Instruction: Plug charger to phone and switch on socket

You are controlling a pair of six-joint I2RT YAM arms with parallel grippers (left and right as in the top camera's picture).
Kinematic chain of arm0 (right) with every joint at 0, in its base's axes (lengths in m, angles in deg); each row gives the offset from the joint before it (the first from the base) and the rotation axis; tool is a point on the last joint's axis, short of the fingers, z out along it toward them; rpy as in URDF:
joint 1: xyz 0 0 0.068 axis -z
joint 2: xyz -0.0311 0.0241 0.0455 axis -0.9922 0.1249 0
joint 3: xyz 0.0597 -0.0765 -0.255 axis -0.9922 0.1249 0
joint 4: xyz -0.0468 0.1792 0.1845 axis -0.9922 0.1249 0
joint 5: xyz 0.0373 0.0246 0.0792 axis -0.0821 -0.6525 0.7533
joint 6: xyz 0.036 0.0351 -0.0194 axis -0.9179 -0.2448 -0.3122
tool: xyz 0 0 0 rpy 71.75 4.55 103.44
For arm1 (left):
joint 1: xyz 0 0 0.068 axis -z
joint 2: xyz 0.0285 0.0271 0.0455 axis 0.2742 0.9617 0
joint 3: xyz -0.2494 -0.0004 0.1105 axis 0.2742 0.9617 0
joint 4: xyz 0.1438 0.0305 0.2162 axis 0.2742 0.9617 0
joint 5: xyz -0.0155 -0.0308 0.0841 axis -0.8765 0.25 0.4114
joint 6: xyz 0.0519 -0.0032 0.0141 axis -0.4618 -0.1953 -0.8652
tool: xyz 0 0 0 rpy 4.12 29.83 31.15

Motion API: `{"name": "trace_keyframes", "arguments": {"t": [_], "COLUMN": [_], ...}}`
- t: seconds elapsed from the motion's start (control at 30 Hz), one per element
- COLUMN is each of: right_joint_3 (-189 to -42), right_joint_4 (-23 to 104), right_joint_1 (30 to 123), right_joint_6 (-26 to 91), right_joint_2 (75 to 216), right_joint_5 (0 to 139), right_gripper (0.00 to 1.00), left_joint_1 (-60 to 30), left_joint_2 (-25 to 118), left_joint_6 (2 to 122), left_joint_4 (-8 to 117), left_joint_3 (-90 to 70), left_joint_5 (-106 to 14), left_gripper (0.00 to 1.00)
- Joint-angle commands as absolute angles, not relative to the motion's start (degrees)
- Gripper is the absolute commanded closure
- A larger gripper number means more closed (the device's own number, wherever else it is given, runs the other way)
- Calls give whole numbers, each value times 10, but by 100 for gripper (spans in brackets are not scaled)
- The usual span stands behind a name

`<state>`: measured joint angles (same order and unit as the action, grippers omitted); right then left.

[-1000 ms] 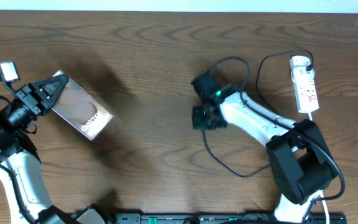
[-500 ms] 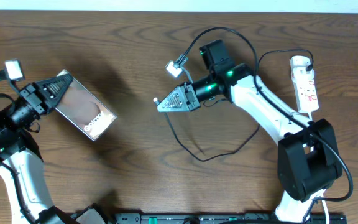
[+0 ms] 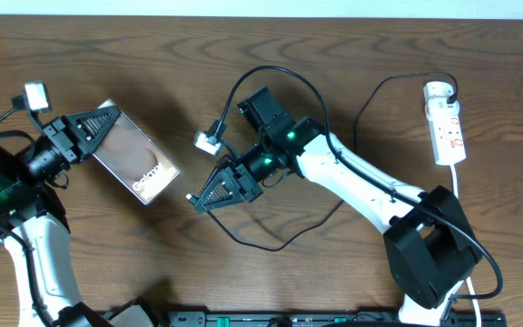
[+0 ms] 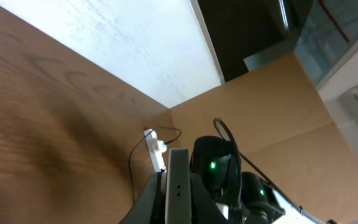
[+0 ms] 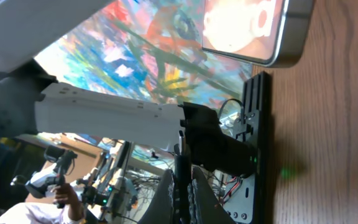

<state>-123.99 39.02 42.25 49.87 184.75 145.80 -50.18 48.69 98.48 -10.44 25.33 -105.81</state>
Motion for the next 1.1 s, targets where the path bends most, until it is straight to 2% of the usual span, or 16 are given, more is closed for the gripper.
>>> {"name": "trace_keyframes", "arguments": {"t": [0.0,0.4,1.07], "right_joint_3": [-1241,-1241,-1241], "right_joint_4": [389,389,385], "right_joint_1": [421,422,440], "right_joint_6": [510,509,509], "right_joint_2": [1845,1845,1845], "right_joint_5": [1451,1441,1441], "right_gripper": [99,99,99], "left_joint_1": [-488,-424,-391], "left_joint_2": [482,482,482], "left_joint_6": [1021,1021,1010], "left_joint_4": [-109,-109,-109], "left_joint_3": [247,247,247], "left_joint_5": [-1033,-1012,-1012], "left_gripper": [93,93,92]}}
